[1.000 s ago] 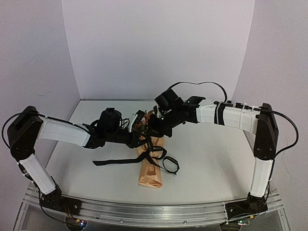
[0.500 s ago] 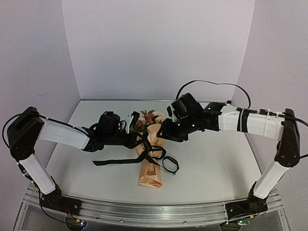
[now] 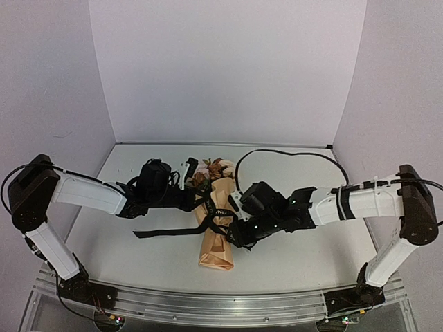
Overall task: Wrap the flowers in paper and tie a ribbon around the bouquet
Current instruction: Cross the half-tied ribbon over the folded bouquet.
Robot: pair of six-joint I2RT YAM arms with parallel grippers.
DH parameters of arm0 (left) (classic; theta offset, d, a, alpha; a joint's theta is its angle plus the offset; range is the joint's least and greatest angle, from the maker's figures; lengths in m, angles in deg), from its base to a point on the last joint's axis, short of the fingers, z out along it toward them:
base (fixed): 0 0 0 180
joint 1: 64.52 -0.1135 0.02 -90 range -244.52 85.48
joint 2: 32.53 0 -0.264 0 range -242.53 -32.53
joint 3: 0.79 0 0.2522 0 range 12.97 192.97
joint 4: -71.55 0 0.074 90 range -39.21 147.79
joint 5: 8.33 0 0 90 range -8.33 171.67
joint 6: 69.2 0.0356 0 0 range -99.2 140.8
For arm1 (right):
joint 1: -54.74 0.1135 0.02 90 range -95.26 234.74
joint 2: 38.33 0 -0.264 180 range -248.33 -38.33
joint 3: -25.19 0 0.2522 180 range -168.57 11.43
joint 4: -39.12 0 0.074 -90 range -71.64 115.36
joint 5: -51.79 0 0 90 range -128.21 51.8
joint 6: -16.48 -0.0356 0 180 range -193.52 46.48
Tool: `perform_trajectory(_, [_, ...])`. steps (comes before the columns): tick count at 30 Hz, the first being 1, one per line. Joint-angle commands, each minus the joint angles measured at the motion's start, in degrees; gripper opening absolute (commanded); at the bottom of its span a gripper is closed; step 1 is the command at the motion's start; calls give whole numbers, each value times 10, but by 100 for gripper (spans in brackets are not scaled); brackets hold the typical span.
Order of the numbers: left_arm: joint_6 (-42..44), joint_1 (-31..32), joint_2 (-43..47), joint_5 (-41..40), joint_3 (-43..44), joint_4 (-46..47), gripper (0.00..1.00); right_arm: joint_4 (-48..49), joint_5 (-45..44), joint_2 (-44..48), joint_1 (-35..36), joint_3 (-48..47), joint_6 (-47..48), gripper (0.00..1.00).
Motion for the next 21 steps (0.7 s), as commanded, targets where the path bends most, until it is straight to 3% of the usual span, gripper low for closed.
perform_trajectory(1, [-1,-2,21,-7,18,-2,0,33,-17,-46,11,-33,39,48])
perform_trajectory(8, [1,-3,30,-10,18,-10,0,33,-53,-74,12,-30,38,39])
perform_trajectory(16, [4,-4,36,-7,15,-9,0,19,-110,-55,12,-32,19,2])
perform_trajectory(21, [6,-6,39,-2,11,-3,0,-31,-101,-15,11,-57,11,0])
